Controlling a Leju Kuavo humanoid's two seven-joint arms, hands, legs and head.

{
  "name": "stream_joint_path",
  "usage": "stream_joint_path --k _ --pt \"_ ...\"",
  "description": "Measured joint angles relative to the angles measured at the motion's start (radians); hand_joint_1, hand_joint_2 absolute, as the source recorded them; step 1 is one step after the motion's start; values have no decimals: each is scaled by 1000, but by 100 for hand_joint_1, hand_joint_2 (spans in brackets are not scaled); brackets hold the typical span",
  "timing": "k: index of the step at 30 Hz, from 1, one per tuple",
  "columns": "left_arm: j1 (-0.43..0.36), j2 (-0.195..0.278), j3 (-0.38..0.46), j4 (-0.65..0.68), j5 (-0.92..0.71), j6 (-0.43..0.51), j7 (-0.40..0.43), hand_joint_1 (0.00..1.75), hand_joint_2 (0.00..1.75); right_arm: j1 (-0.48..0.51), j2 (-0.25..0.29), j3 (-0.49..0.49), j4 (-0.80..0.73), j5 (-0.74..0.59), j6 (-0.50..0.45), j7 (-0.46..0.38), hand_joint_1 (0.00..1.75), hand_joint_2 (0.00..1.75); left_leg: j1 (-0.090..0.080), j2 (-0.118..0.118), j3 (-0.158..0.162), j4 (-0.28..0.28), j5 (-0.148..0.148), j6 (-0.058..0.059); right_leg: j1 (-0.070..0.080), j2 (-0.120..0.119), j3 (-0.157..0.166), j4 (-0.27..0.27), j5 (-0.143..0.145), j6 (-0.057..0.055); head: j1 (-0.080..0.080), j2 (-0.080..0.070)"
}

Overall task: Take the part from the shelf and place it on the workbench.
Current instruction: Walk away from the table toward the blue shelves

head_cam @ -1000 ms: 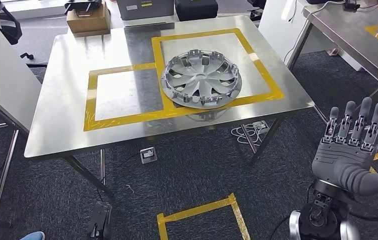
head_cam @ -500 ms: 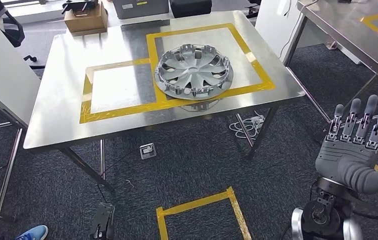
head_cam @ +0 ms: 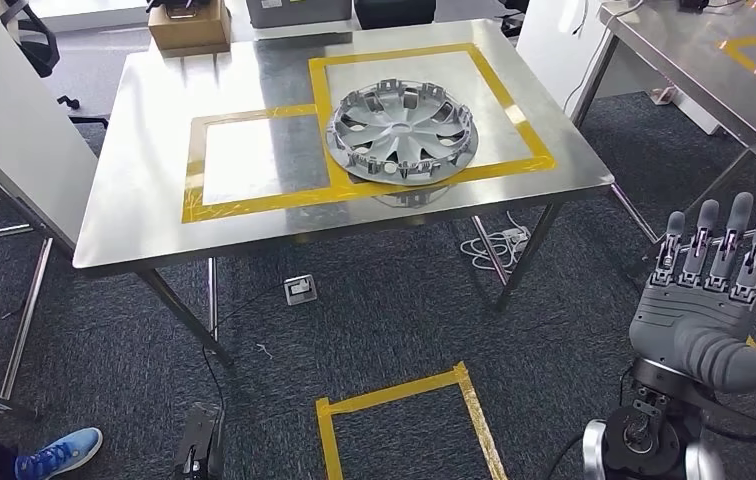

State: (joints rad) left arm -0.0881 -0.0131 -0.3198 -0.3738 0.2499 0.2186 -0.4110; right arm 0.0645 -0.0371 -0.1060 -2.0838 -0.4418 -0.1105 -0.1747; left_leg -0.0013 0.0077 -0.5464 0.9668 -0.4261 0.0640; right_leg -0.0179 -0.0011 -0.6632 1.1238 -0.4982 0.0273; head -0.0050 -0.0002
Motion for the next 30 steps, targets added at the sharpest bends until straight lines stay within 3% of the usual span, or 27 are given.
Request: stream_joint_path --k 2,3,4,6,8,9,12,13,16,17,18,19,20,22,24,27,28,30 --pt "1 -1 0 0 0 0 0 0 0 4 -1 0 0 0 0 0 0 0 -2 1 -29 2 20 -1 -2 0 -34 126 -60 6 1 0" --pt "2 -1 0 0 0 0 0 0 0 5 -2 0 0 -1 1 0 0 0 -3 1 -44 4 30 -2 -4 0 -30 154 -64 15 1 0" --pt "2 -2 0 0 0 0 0 0 0 5 -2 0 0 -1 1 0 0 0 -3 2 -57 6 38 -5 -6 0 -6 140 -51 27 1 0" --pt "2 -2 0 0 1 0 0 0 0 3 -3 0 0 -1 2 0 0 0 -2 1 -82 17 52 -13 -11 0 92 10 -22 42 1 0" --pt "2 -2 0 0 1 0 0 0 0 2 -4 0 0 -1 3 0 0 0 -4 1 -99 29 64 -25 -8 1 171 -109 -18 33 0 0" --pt "3 -2 0 0 2 -1 0 0 0 1 -4 0 0 -1 4 1 0 0 -5 1 -104 32 70 -31 -5 3 183 -133 -23 23 0 0" --pt "7 -2 0 0 2 -3 0 0 0 -4 -6 0 1 -1 8 2 0 0 1 -2 -114 37 77 -48 -5 2 167 -137 -5 -4 1 0" --pt "8 -2 0 0 3 -4 0 0 0 -6 -6 0 2 -1 9 3 0 0 4 -4 -122 54 53 -54 -7 0 160 -139 4 -15 1 0" --pt "10 -2 0 0 3 -5 1 0 0 -10 -5 1 4 -1 12 3 0 0 11 -6 -166 216 -96 -72 -7 -3 127 -138 37 -30 -2 0" --pt "10 -3 0 0 3 -6 1 0 0 -10 -5 1 6 -1 13 4 0 0 13 -6 -175 276 -126 -76 -7 -2 115 -137 47 -29 -2 0" --pt "10 -3 0 0 3 -7 1 0 0 -11 -5 1 7 0 13 5 0 0 14 -6 -170 308 -133 -78 -6 -2 102 -136 56 -27 -2 0" --pt "10 -3 0 0 4 -8 2 0 0 -12 -5 1 8 1 13 6 0 0 15 -5 -148 304 -120 -78 -6 -2 91 -135 65 -24 -2 0" --pt "10 -3 0 0 5 -9 3 0 0 -13 -5 2 8 2 13 8 0 0 15 -6 -109 265 -97 -76 -6 -2 83 -135 72 -21 -3 0" --pt "9 -2 0 0 11 -11 3 0 0 -16 -6 4 8 3 13 11 0 0 13 -8 -5 122 -73 -65 -5 -1 71 -135 86 -12 -2 0" --pt "9 -3 0 0 17 -16 3 0 0 -19 -7 6 8 5 12 12 0 0 5 -12 52 31 -76 -52 -5 -2 66 -136 99 1 -2 0" --pt "12 -4 1 0 20 -20 2 0 0 -20 -9 9 8 7 11 12 0 0 -2 -9 45 14 -58 -28 -7 -3 58 -137 111 20 -3 0" --pt "12 -4 1 0 20 -21 2 0 0 -20 -11 9 8 7 10 12 0 0 -1 -6 37 8 -46 -18 -7 -3 48 -122 96 18 -2 0" --pt "11 -6 1 0 21 -21 1 0 0 -20 -15 9 8 7 9 12 0 0 1 -3 16 1 -21 -3 -7 -2 9 -31 24 6 0 0"
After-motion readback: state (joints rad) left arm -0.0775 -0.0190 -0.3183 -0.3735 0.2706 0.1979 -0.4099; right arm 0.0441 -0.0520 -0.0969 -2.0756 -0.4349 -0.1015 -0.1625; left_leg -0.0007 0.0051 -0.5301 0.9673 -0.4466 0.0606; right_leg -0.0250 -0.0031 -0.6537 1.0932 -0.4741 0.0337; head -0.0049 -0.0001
